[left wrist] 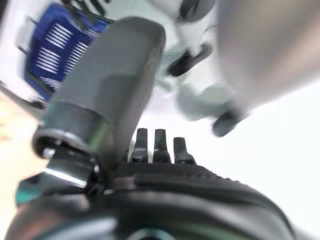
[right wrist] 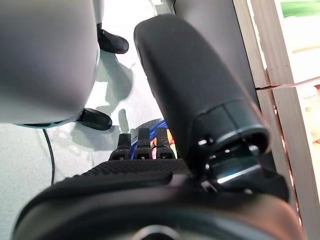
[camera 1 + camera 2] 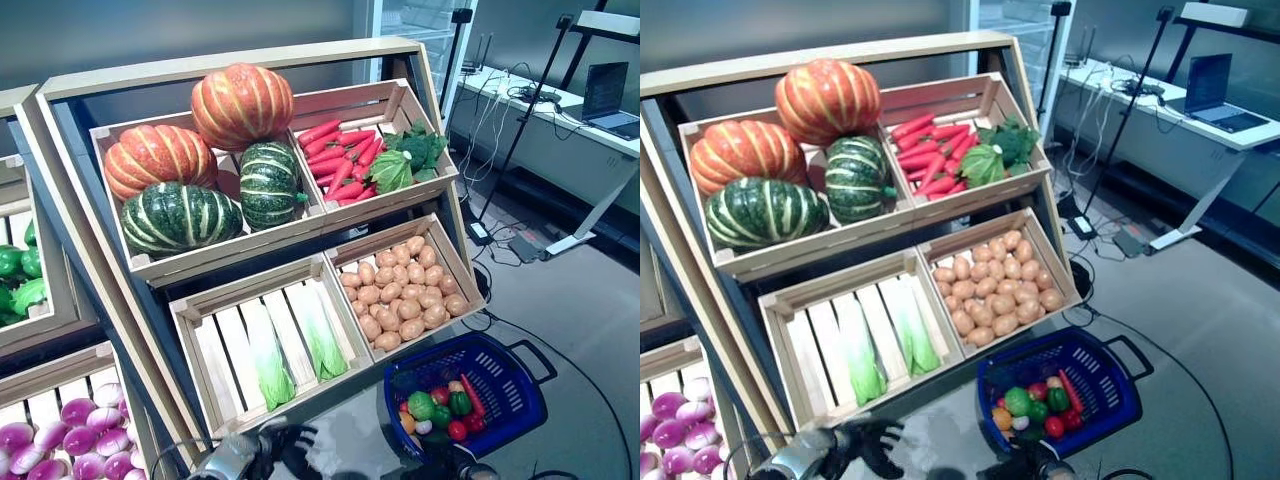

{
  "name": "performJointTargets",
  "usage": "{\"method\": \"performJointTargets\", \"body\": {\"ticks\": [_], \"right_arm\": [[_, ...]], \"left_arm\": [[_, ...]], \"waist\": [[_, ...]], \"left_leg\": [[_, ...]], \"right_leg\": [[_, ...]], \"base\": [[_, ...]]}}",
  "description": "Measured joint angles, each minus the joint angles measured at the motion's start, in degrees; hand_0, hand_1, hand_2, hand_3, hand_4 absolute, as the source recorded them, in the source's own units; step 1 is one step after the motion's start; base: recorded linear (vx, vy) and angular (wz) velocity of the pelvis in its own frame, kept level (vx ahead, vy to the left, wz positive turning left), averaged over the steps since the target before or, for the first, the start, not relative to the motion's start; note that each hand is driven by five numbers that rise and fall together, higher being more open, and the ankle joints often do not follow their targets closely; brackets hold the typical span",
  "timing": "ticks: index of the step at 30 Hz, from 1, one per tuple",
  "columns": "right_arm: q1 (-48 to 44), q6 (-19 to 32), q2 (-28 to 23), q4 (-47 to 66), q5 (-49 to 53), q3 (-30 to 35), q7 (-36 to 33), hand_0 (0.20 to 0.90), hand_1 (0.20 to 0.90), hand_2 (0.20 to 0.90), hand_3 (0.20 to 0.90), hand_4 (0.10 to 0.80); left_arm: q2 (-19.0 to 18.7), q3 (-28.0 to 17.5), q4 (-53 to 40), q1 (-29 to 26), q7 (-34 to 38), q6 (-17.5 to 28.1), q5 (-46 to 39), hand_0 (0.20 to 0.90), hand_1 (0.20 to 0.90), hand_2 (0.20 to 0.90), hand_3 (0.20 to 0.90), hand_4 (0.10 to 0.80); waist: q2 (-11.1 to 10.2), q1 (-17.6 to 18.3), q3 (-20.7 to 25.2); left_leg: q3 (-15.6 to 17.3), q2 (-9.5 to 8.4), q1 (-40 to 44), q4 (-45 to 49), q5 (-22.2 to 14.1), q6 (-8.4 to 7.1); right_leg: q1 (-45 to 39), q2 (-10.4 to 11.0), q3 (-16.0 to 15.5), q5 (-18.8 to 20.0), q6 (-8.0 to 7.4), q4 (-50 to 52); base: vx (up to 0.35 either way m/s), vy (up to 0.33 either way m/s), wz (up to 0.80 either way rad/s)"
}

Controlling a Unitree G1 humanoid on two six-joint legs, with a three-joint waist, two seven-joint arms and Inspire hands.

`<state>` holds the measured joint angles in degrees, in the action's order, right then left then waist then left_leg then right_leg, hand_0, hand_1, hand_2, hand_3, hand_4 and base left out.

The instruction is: Put vegetables into the basket

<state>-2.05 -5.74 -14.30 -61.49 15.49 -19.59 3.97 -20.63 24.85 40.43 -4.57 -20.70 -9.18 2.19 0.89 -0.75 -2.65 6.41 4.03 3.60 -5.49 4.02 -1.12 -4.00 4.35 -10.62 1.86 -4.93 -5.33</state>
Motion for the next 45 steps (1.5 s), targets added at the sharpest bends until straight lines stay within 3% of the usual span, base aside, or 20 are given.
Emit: {"method": "performJointTargets", "body": {"ticks": [2, 9, 14, 27, 35, 38, 45], "right_arm": [[0.1, -0.6, -0.9, 1.4, 0.1, -0.7, 0.0, 0.9, 0.9, 0.9, 0.9, 0.8], [0.6, -0.5, -2.4, 1.3, 0.1, -0.6, 0.0, 0.9, 0.9, 0.9, 0.9, 0.8], [1.3, -0.2, -2.5, 1.1, 0.1, 0.2, 0.0, 0.9, 0.9, 0.9, 0.9, 0.8], [3.3, 0.8, -3.2, 1.1, 0.2, 1.3, 0.0, 0.9, 0.9, 0.9, 0.9, 0.8], [3.7, 1.8, -3.2, 1.0, 0.3, 1.4, 0.0, 0.9, 0.9, 0.9, 0.9, 0.8], [3.7, 2.3, -3.2, 1.0, 0.3, 1.4, 0.0, 0.9, 0.9, 0.9, 0.9, 0.8], [3.0, 3.5, -3.5, 1.0, 0.7, 1.2, 0.1, 0.9, 0.9, 0.9, 0.9, 0.8]], "left_arm": [[-3.6, 0.3, -9.2, -0.6, -0.2, 0.2, -0.4, 0.9, 0.9, 0.9, 0.9, 0.8], [-10.7, -3.4, -24.6, -3.2, -1.7, 0.5, -0.8, 0.9, 0.9, 0.9, 0.9, 0.8], [-13.9, -5.6, -29.5, -3.2, -2.2, 1.2, 0.2, 0.9, 0.9, 0.9, 0.9, 0.8], [-30.0, -5.0, -34.1, -3.7, -4.2, 8.8, 29.9, 0.9, 0.9, 0.9, 0.9, 0.8], [-31.5, -0.9, -37.0, -6.7, -8.6, 10.4, 36.8, 0.9, 0.9, 0.9, 0.9, 0.8], [-31.7, 0.4, -37.3, -6.9, -5.8, 11.6, 39.0, 0.9, 0.9, 0.9, 0.9, 0.8], [-32.0, 3.5, -31.3, -7.9, 16.2, 17.2, 44.8, 0.9, 0.9, 0.9, 0.9, 0.8]], "waist": [[0.4, 0.0, -0.3], [2.1, -0.2, -1.5], [2.4, -0.3, -1.7], [2.4, -0.3, -1.7], [2.4, 0.0, -1.8], [2.4, 0.1, -1.8], [2.2, 0.2, -2.8]], "left_leg": [[0.2, 0.0, -0.2, 0.0, 0.0, 0.01], [-0.1, -0.03, -0.1, 0.0, 0.1, -0.19], [-0.9, -0.02, -0.2, 0.0, 0.1, -0.3], [-1.6, -0.06, -1.2, 0.0, 0.2, -0.36], [-1.6, -0.06, -1.5, 0.0, 0.2, -0.42], [-1.6, -0.05, -2.0, 0.0, 0.2, -0.46], [-1.6, 0.01, -4.6, 0.4, 0.8, -0.67]], "right_leg": [[0.2, 0.0, 0.2, 0.0, -0.05, 0.0], [0.1, 0.0, 0.0, 0.2, -0.28, 0.0], [-0.2, 0.0, -0.8, 0.0, -0.23, 0.0], [0.3, 0.0, -1.2, -0.1, -0.2, 0.0], [0.6, 0.0, -1.2, -0.1, -0.24, 0.0], [1.0, 0.0, -1.2, -0.2, -0.23, 0.0], [3.8, -0.2, -1.1, 0.1, -0.24, 0.0]], "base": [[-0.005, 0.007, -0.02], [0.0, -0.001, 0.01], [0.005, -0.01, 0.08], [0.006, -0.001, 0.02], [0.016, -0.005, 0.01], [0.0, 0.0, 0.0], [-0.068, -0.006, 0.0]]}}
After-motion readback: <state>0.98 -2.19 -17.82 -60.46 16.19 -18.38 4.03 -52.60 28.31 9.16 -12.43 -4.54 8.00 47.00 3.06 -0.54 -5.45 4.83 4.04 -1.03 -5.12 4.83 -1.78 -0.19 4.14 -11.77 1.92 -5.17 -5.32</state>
